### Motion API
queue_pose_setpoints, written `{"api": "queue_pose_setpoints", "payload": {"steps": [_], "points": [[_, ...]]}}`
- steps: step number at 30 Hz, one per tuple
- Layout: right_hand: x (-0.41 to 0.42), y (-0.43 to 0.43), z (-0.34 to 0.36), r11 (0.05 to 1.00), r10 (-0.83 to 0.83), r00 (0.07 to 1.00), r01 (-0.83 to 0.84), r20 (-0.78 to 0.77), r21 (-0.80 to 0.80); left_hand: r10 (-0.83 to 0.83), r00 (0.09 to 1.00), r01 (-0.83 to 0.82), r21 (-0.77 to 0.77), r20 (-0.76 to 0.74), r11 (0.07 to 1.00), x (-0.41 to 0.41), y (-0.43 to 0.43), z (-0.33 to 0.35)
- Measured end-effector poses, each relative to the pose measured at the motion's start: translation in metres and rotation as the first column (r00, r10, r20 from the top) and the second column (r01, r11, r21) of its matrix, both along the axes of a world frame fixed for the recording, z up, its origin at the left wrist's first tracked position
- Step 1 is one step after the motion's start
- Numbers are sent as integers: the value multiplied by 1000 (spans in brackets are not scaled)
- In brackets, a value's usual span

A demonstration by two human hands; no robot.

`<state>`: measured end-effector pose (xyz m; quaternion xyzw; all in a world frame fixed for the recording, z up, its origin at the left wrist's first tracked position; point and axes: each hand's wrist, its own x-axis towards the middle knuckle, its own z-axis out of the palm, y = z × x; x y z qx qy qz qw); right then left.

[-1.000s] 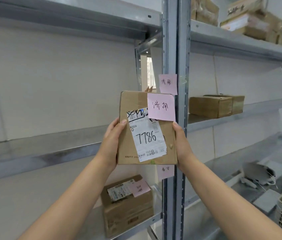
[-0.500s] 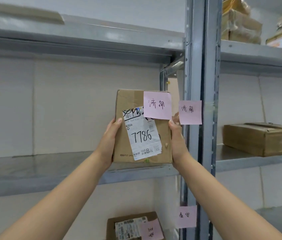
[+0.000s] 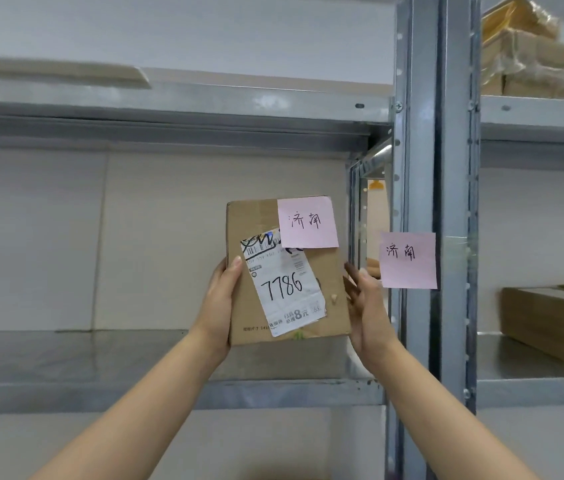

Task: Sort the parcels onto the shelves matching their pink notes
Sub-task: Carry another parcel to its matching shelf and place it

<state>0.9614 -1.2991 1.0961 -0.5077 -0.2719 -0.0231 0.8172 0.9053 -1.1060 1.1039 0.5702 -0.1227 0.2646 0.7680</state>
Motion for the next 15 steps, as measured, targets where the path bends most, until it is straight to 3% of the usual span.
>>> {"api": "queue_pose_setpoints", "payload": {"steps": [7, 11, 15], "points": [[-13, 21, -45, 997, 72, 997, -70, -39, 44, 133, 991, -129, -160, 17, 979, 5, 0, -9], [-20, 42, -49, 981, 101, 991, -85, -88, 176, 83, 996, -77, -209, 20, 975, 8, -17, -15], [-24, 44, -45, 974, 141, 989, -130, -47, 186, 46, 999, -47, -169, -8, 984, 7, -21, -23]]}}
